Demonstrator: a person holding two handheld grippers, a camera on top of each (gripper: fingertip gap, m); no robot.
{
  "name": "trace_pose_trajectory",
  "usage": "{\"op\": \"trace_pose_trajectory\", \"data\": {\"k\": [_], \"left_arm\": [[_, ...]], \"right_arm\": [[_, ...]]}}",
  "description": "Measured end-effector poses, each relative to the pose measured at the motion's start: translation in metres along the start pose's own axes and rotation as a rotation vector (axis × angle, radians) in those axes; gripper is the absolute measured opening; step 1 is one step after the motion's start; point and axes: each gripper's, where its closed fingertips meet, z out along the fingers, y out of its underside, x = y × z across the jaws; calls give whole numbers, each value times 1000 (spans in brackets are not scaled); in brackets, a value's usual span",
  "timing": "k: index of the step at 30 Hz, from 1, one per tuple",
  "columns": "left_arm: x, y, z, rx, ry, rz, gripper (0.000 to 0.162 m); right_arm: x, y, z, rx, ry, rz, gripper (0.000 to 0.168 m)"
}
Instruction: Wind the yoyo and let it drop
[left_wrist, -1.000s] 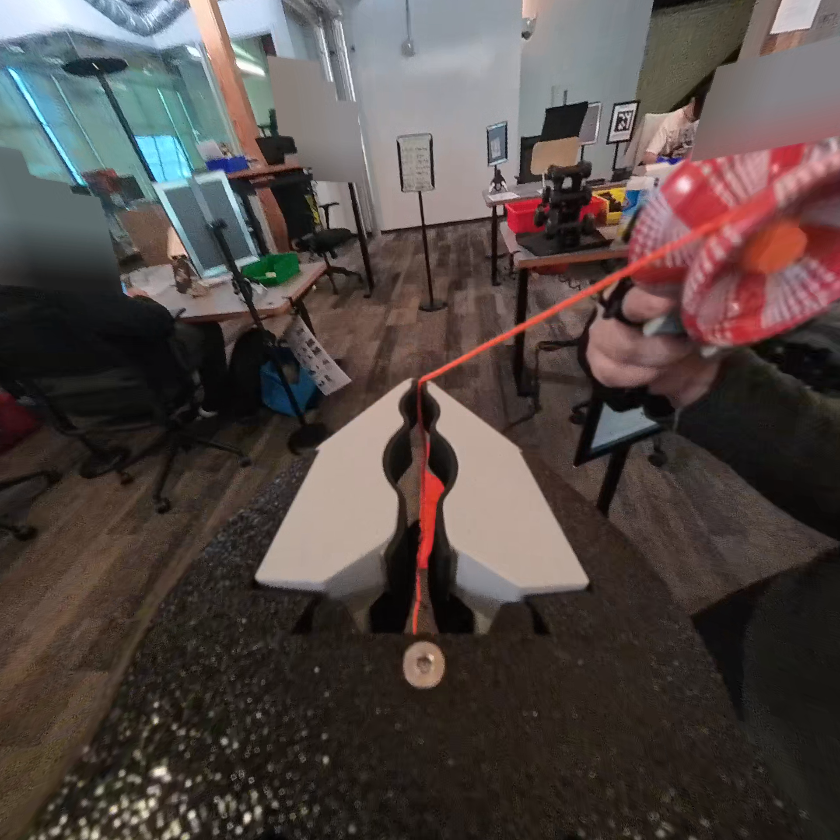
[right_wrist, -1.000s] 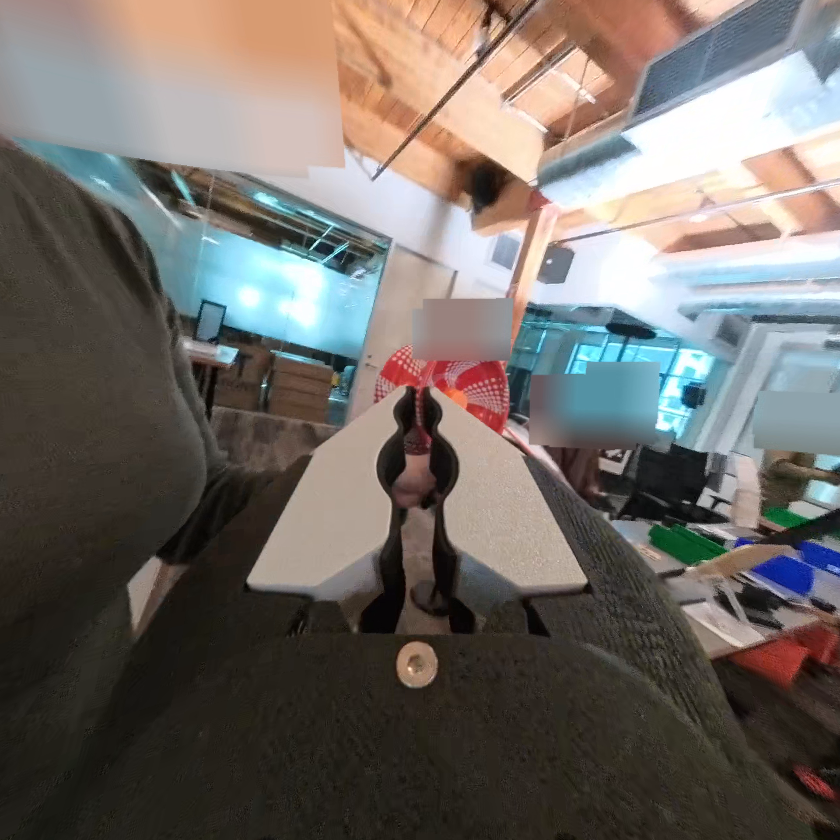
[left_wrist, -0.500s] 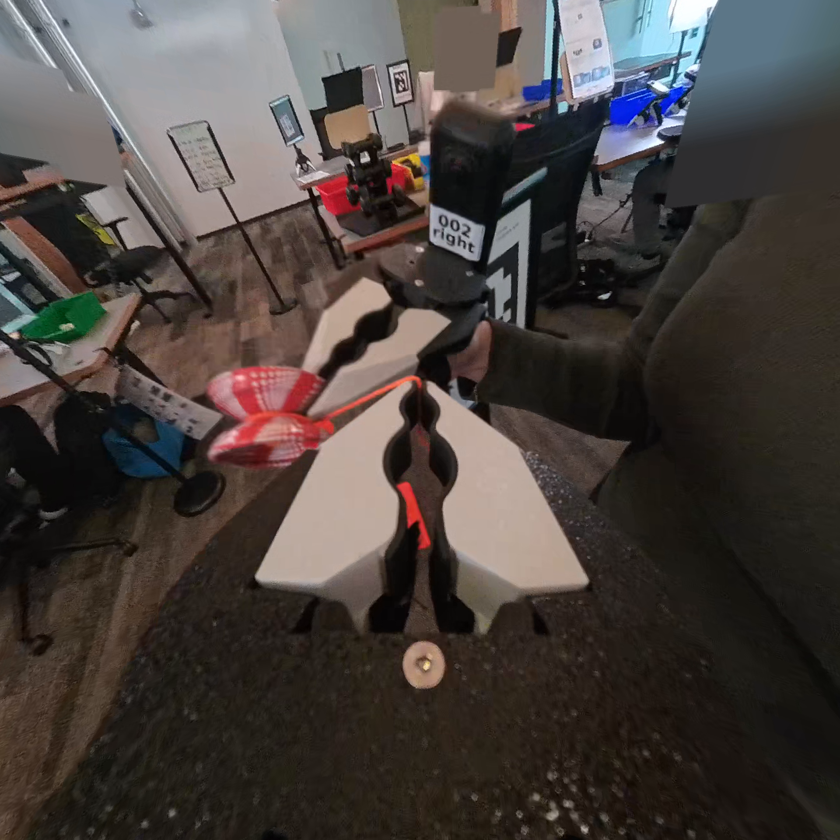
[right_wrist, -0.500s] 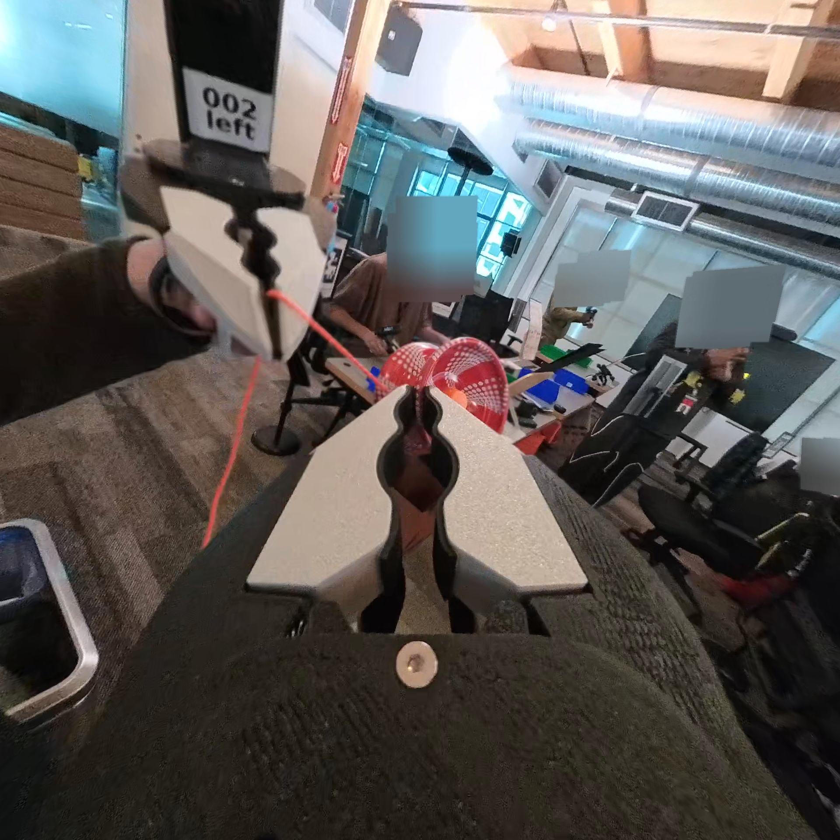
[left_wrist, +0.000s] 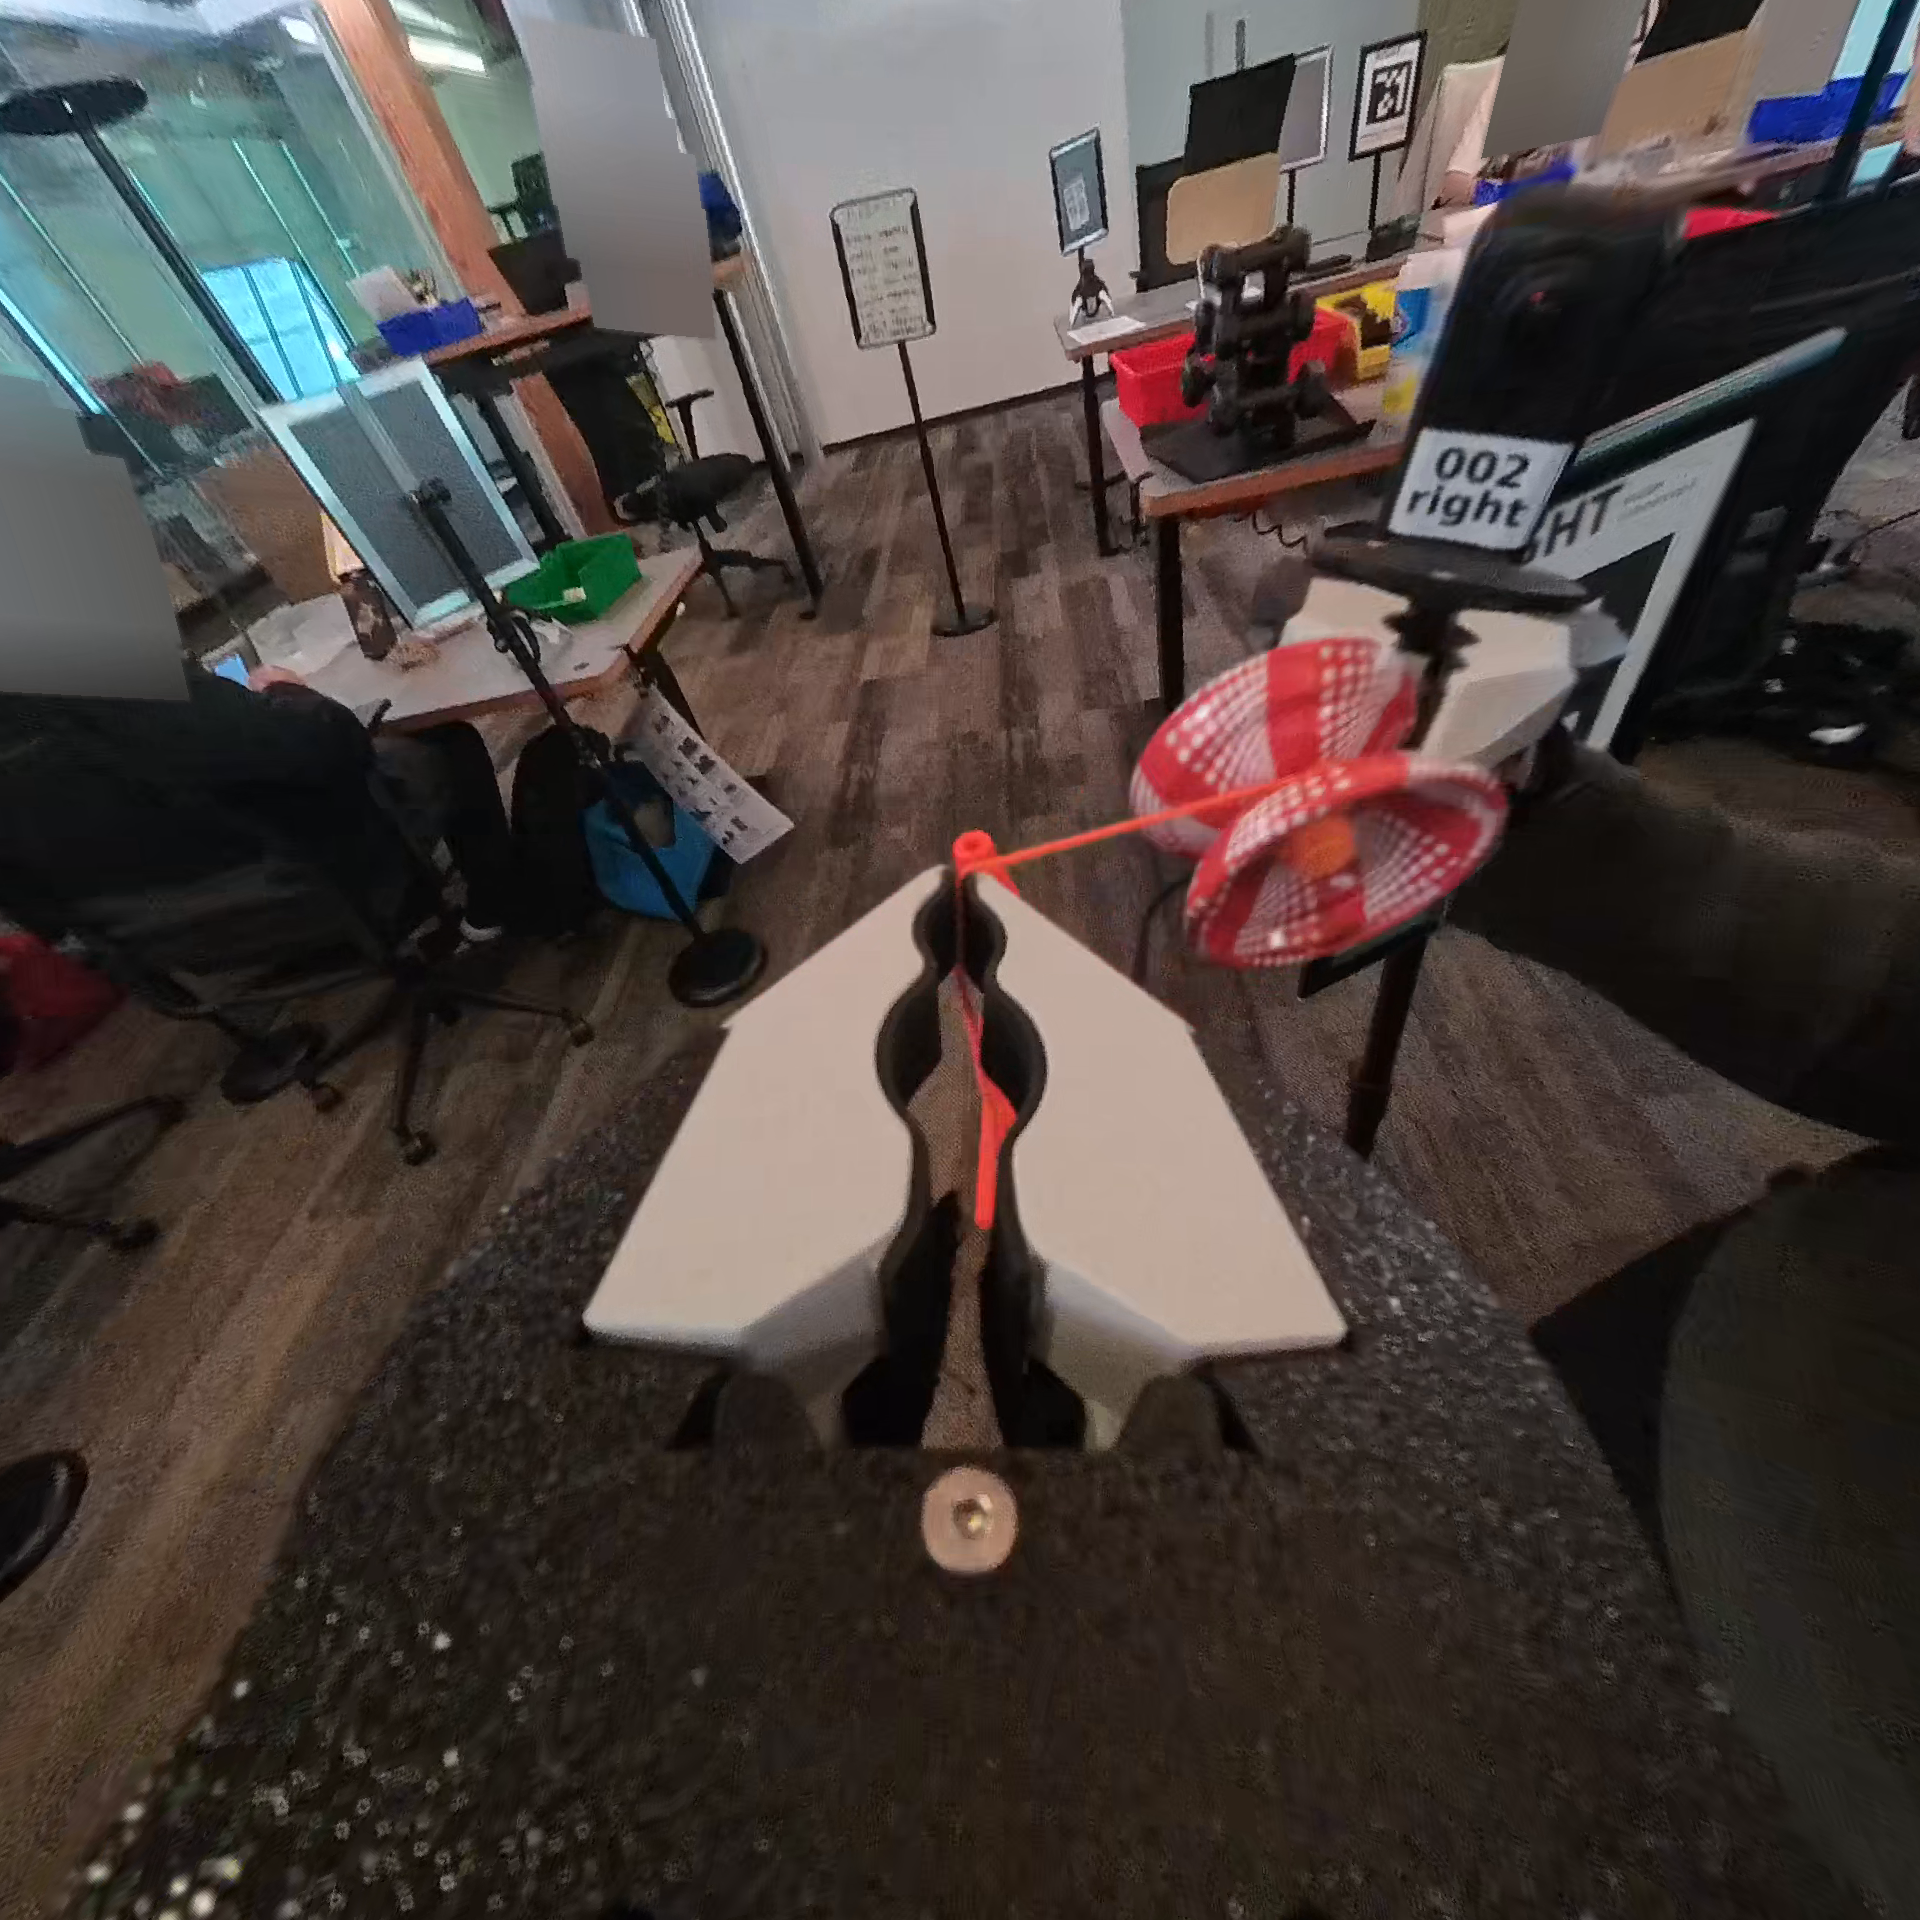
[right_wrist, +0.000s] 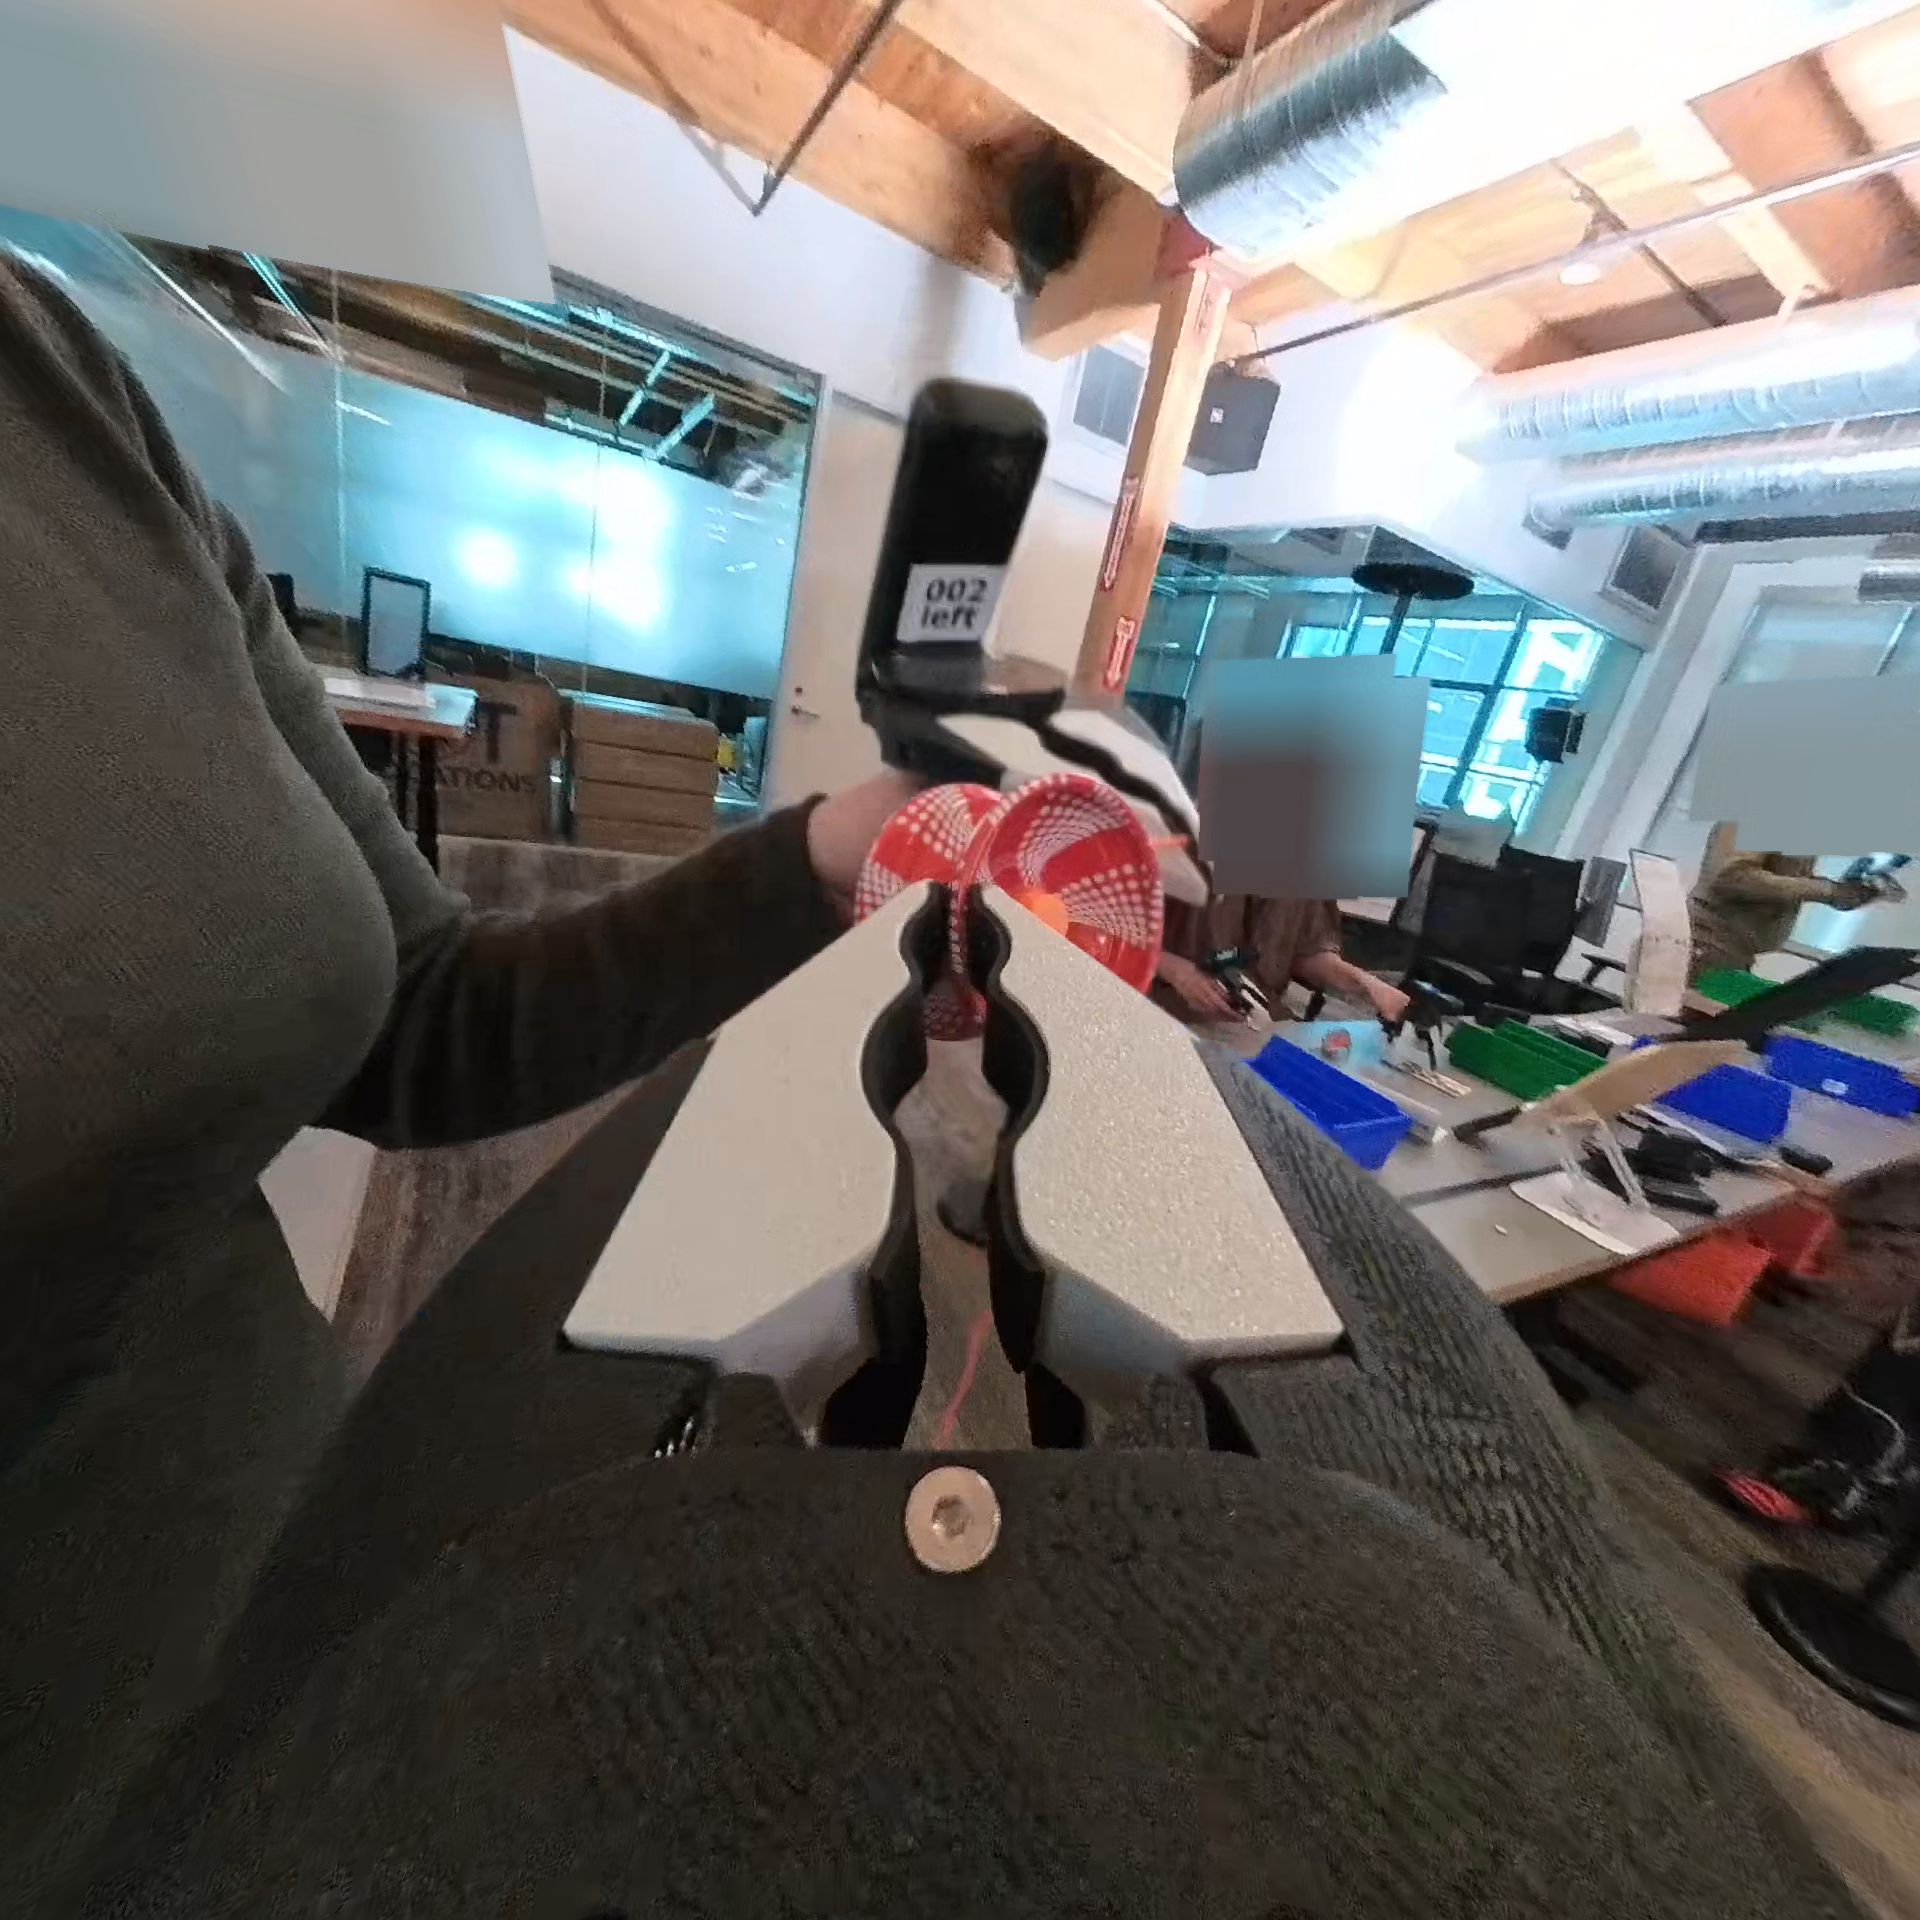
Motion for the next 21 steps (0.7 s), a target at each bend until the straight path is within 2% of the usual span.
{"op": "trace_pose_trajectory", "data": {"k": [3, 7, 9, 12, 14, 18, 21], "left_arm": [[8, 24, 18, -42, 63, -71, 0], [40, 55, 33, -126, 210, -139, 0], [62, 62, 33, -158, 308, -120, 0], [88, 43, 20, -97, 455, -85, 0], [92, 25, 11, -57, 485, -51, 0], [83, 1, 2, -58, 435, 66, 0], [63, -1, 1, -127, 337, 129, 0]], "right_arm": [[3, -8, 5, 66, 14, 13, 1], [25, -17, -2, 137, 171, -5, 1], [38, -14, -11, 100, 254, -35, 1], [47, 7, -18, -37, 319, -94, 1], [46, 17, -18, -95, 314, -112, 1], [33, 35, -9, -224, 259, -170, 1], [23, 45, -4, -313, 202, -204, 1]]}}
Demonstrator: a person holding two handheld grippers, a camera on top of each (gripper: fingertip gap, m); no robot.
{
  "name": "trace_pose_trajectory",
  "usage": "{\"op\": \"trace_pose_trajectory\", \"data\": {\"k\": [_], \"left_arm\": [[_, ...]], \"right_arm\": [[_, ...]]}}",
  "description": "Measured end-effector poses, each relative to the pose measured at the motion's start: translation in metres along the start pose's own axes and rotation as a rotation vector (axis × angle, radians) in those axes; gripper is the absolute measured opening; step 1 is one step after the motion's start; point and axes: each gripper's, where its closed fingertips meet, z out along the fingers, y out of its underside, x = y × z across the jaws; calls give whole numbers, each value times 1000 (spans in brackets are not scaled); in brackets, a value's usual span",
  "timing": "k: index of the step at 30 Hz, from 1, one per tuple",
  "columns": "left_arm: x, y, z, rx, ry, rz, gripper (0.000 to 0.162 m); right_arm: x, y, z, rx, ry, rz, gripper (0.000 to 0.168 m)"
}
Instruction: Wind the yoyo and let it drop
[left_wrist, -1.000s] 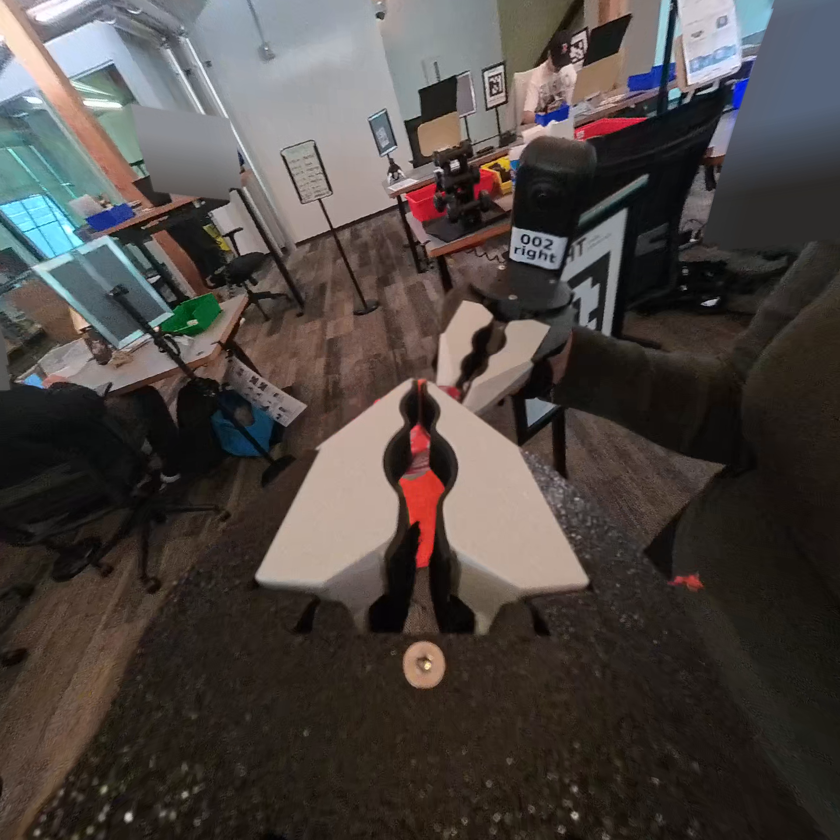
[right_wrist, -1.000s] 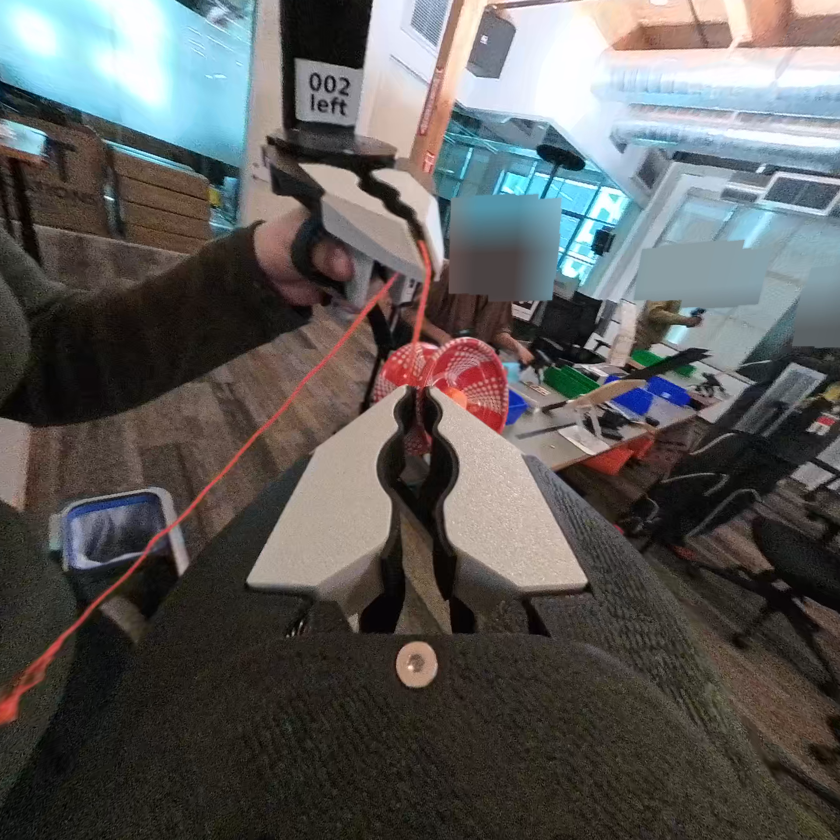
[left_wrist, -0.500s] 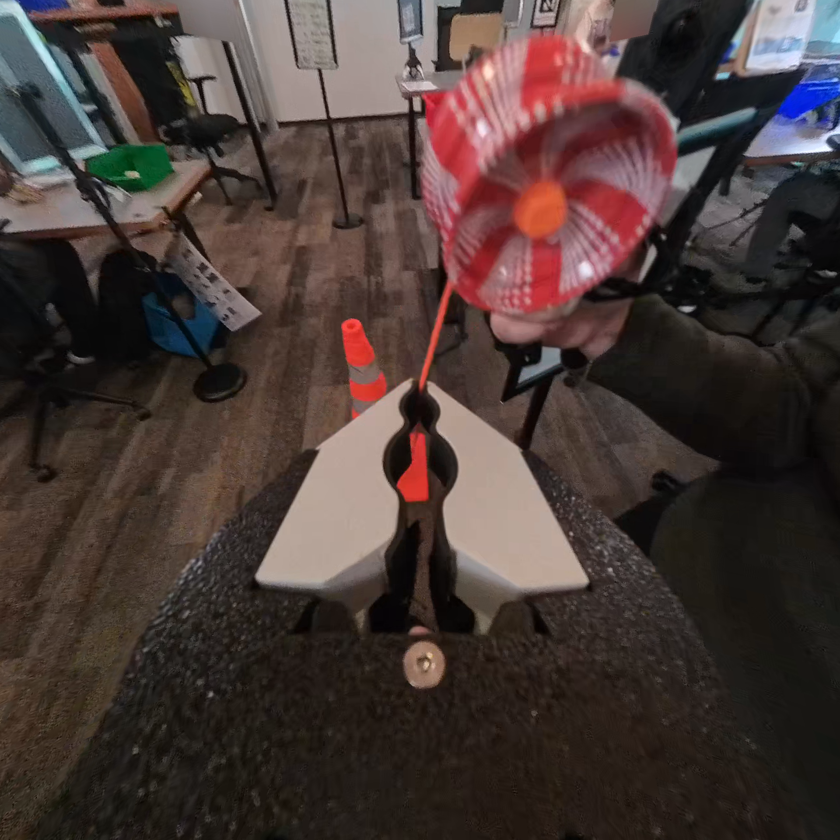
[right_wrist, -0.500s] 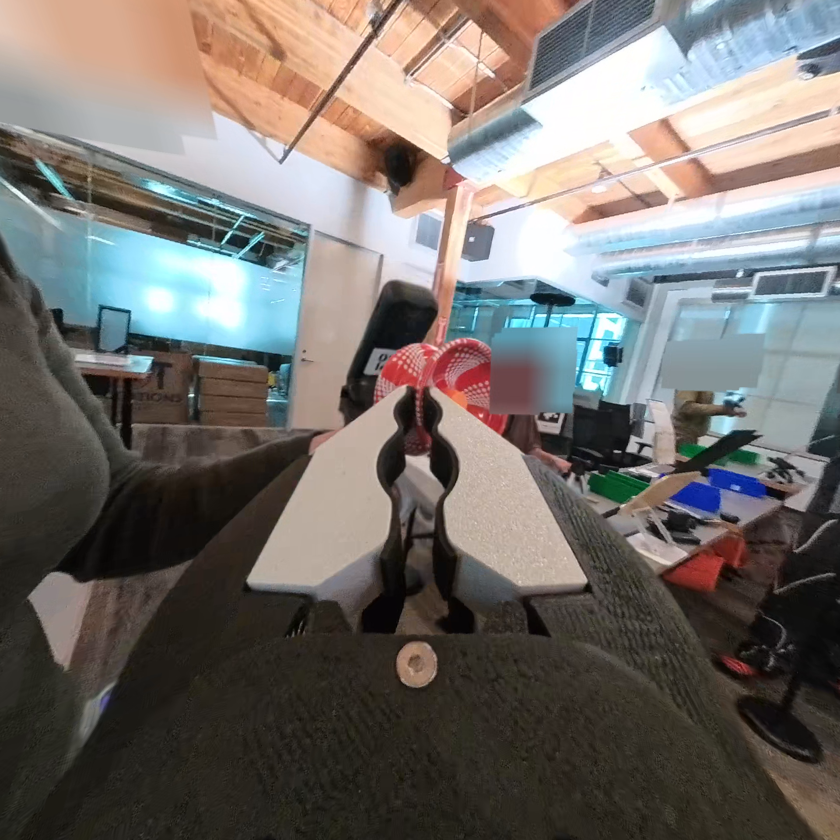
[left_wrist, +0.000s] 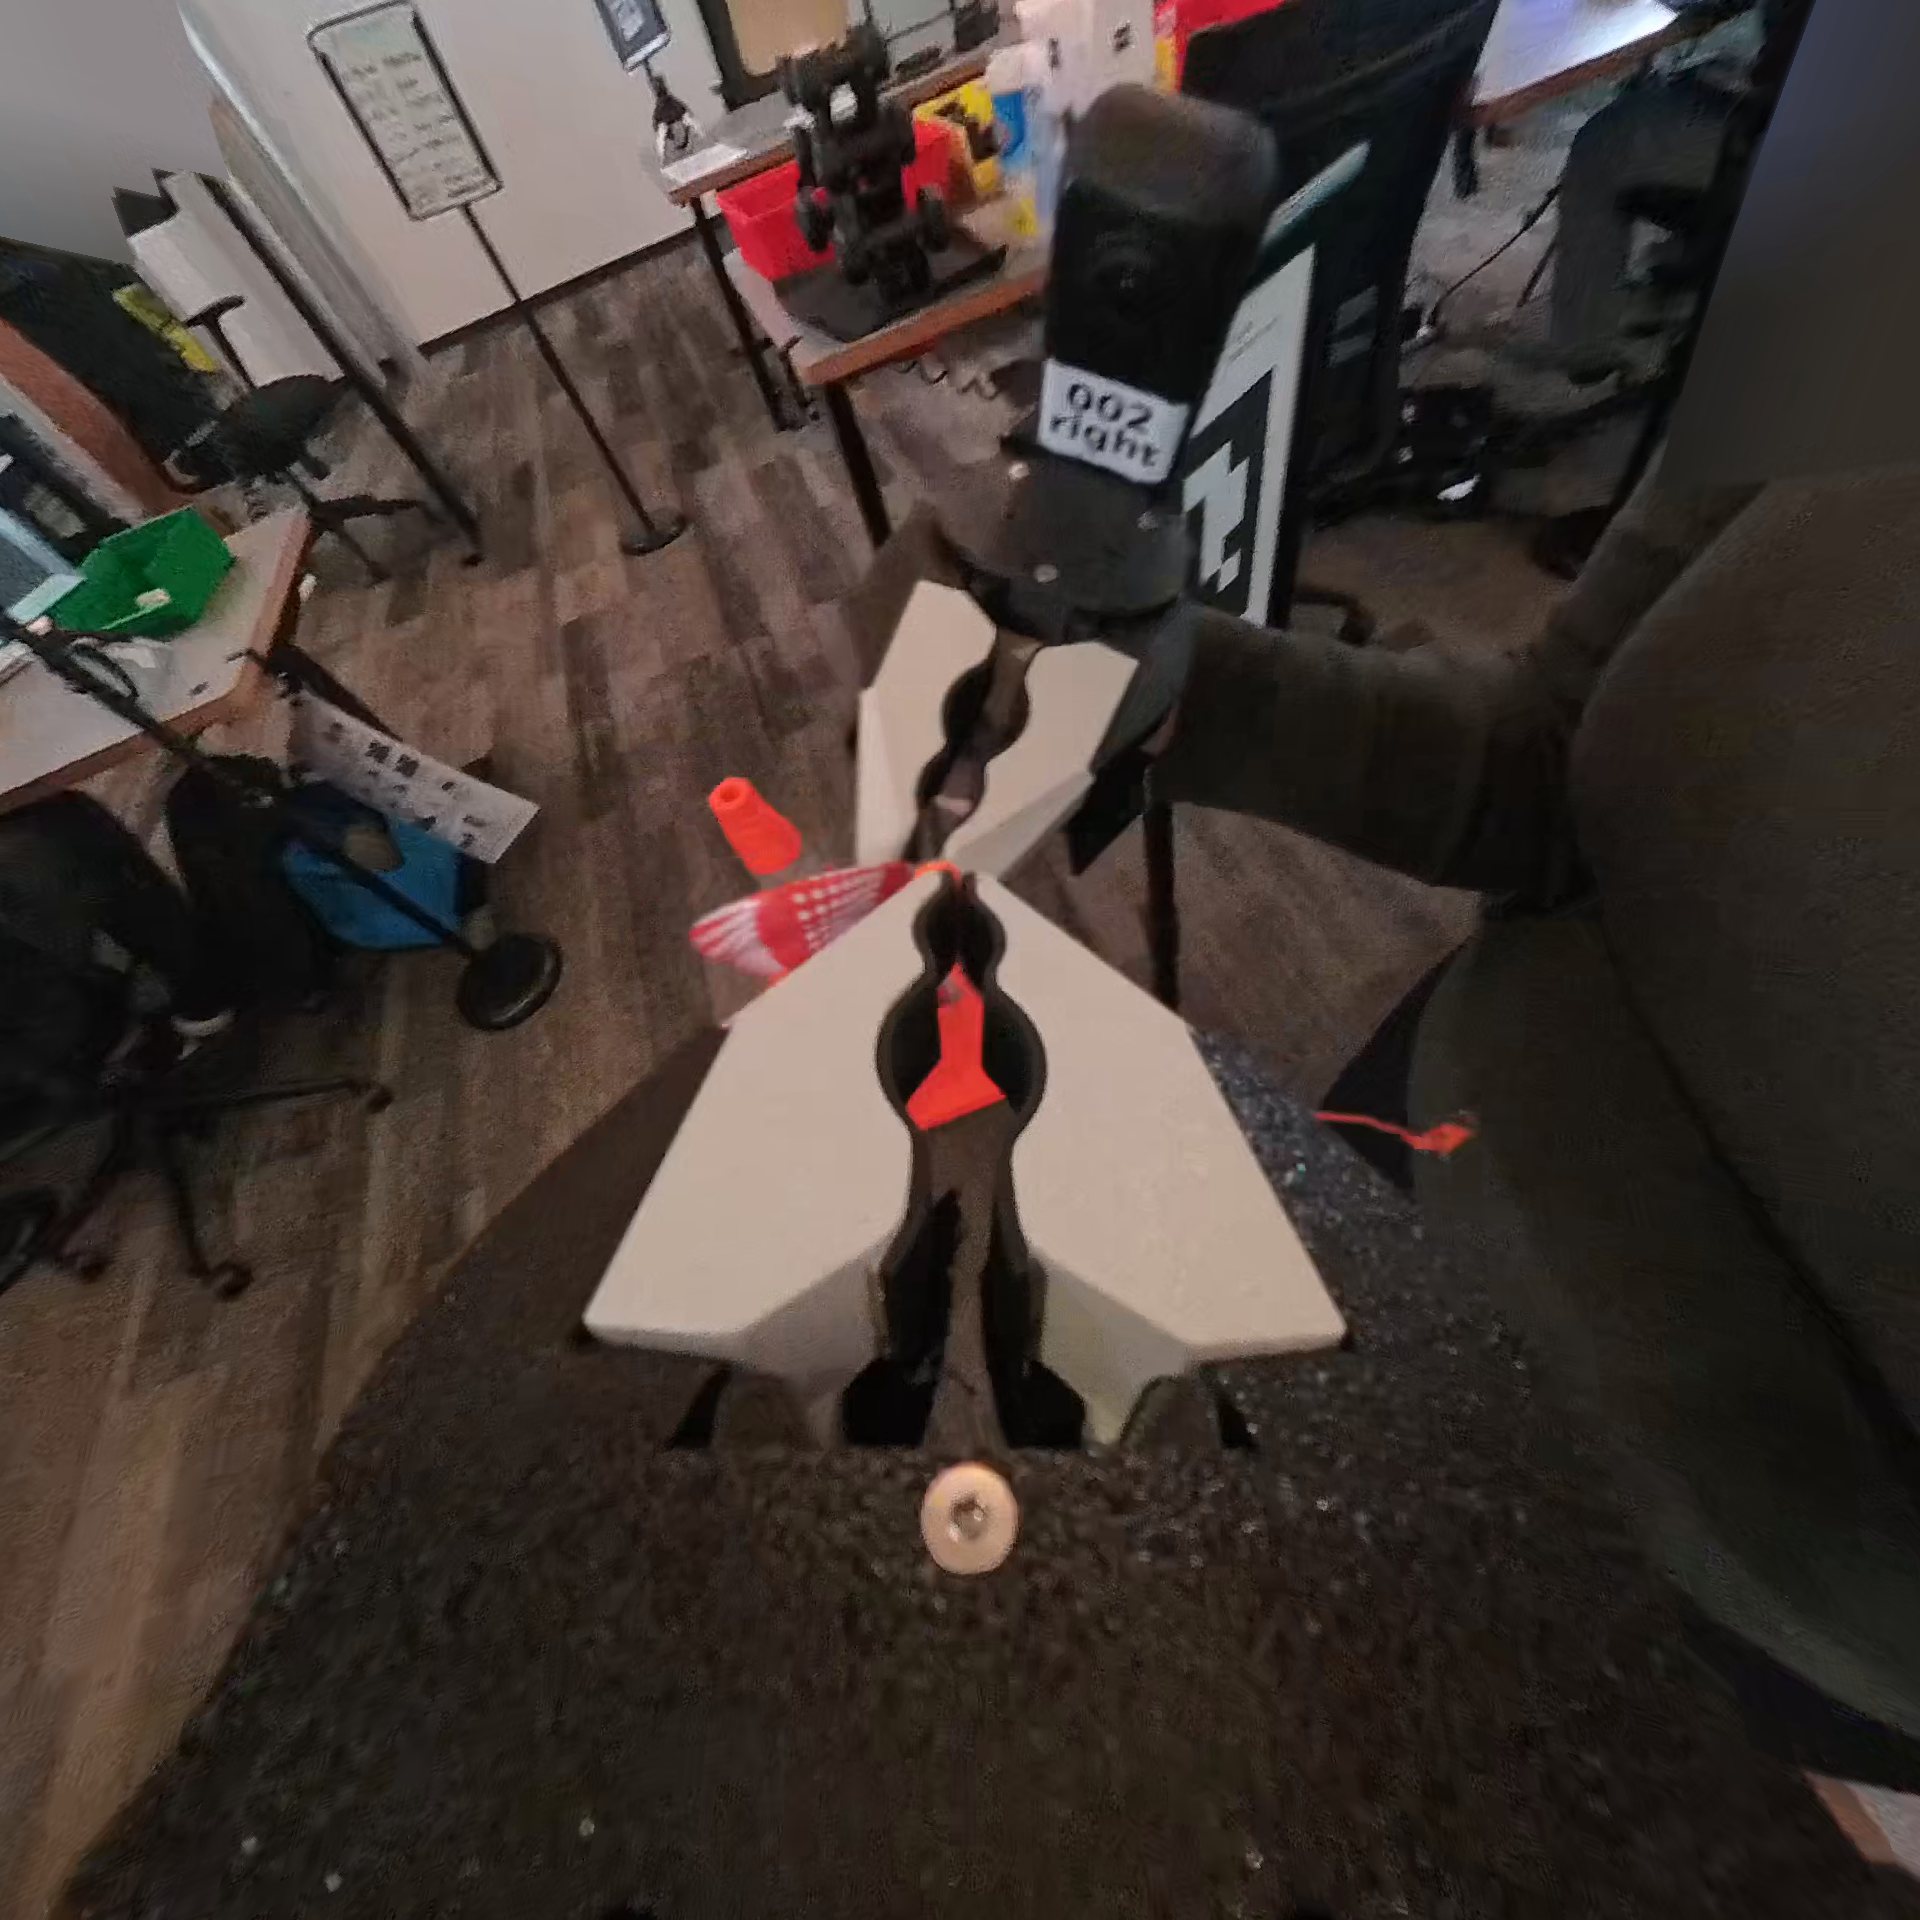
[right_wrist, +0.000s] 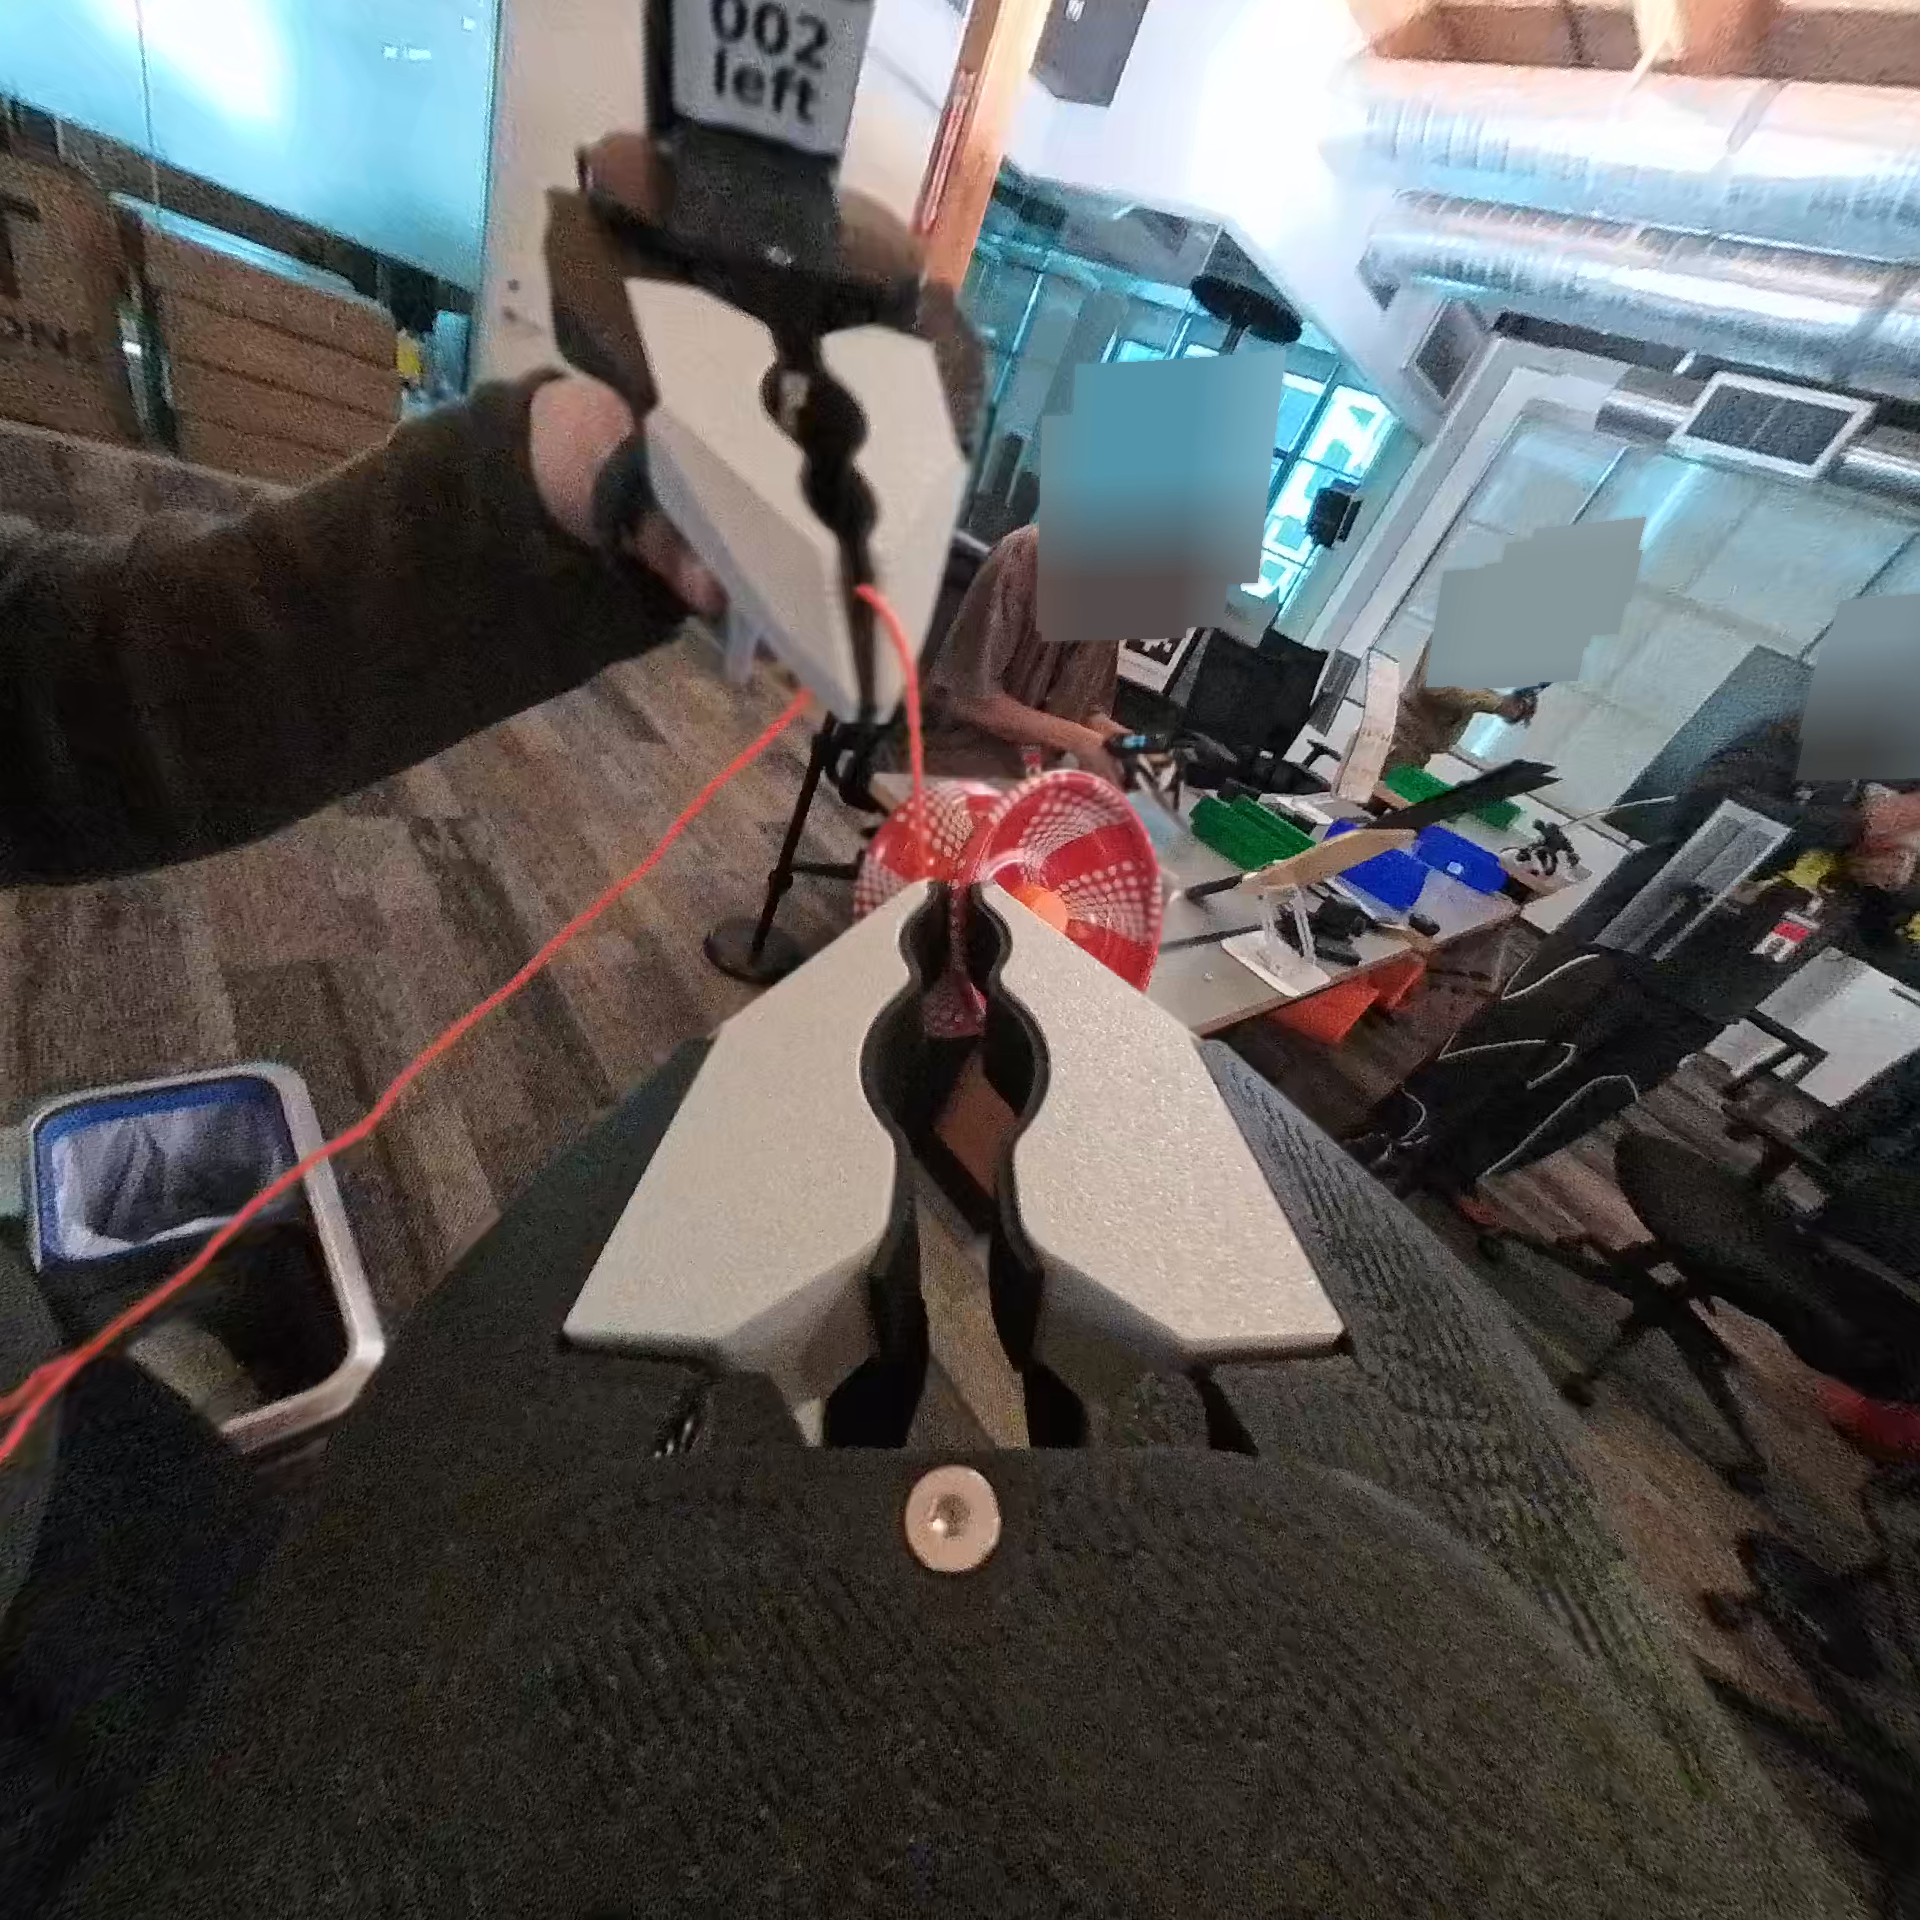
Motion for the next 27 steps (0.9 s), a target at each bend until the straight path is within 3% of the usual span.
{"op": "trace_pose_trajectory", "data": {"k": [3, 6, 14, 19, 23, 27], "left_arm": [[-25, 12, -13, -82, -117, 2, 0], [-35, 23, -17, -71, -108, -41, 0], [-16, 73, 28, -68, 42, -243, 0], [22, 68, 35, -41, 167, -226, 0], [18, 33, 10, 71, 146, -159, 0], [-4, 17, -14, 79, 23, -98, 0]], "right_arm": [[-17, 1, -4, -34, -105, 7, 1], [-31, -27, -11, 151, -239, 116, 1], [3, -54, -3, 358, -53, 212, 1], [26, -15, 4, 104, 137, 88, 1], [15, 7, 8, 3, 88, 43, 1], [-5, 9, 11, -18, -40, 29, 1]]}}
